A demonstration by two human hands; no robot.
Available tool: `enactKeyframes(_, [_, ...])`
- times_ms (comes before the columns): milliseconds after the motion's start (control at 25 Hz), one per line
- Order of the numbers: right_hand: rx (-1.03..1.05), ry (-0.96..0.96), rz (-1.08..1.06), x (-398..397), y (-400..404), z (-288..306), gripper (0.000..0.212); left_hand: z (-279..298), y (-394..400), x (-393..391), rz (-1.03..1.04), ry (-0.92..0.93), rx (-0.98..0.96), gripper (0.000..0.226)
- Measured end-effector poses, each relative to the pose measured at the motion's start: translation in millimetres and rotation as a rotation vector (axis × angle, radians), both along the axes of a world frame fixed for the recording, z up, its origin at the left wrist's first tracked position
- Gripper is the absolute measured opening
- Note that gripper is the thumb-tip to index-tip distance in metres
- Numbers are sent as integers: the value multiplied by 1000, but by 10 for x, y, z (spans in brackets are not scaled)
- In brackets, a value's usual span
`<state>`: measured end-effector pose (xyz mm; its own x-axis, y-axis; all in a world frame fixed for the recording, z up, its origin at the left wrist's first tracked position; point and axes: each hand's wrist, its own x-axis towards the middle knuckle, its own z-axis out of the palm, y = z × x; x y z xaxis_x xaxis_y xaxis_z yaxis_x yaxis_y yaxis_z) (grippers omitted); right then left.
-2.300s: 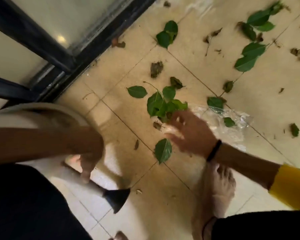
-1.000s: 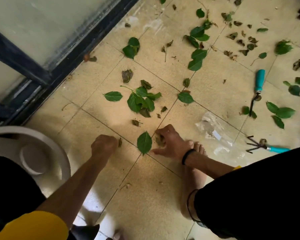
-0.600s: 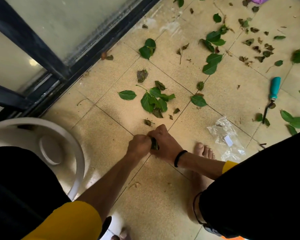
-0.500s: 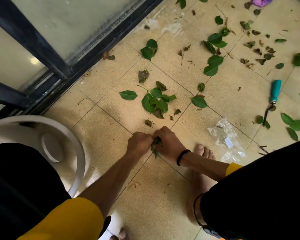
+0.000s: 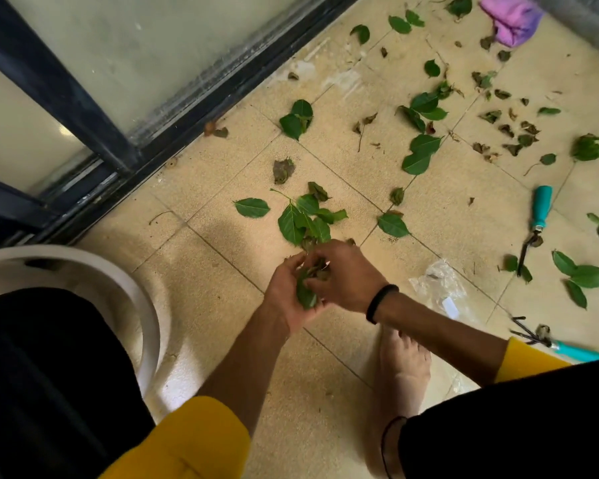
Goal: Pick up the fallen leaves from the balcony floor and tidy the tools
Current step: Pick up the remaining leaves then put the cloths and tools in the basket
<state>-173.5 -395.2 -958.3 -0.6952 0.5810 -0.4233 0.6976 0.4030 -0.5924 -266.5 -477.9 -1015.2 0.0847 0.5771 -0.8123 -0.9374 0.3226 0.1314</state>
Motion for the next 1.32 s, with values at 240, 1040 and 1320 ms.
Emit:
enactKeyframes(240, [313,-101,225,-36,-103,250,44,-152,-25,13,171,-62,86,35])
enactKeyframes(1040, [238,-11,139,-820,889,-835,23,-226,-586,-620,546,-74,64,18])
enactKeyframes(1320, [-47,32,147,-681,391,-113,15,-101,-277,-524,515,-43,97,28])
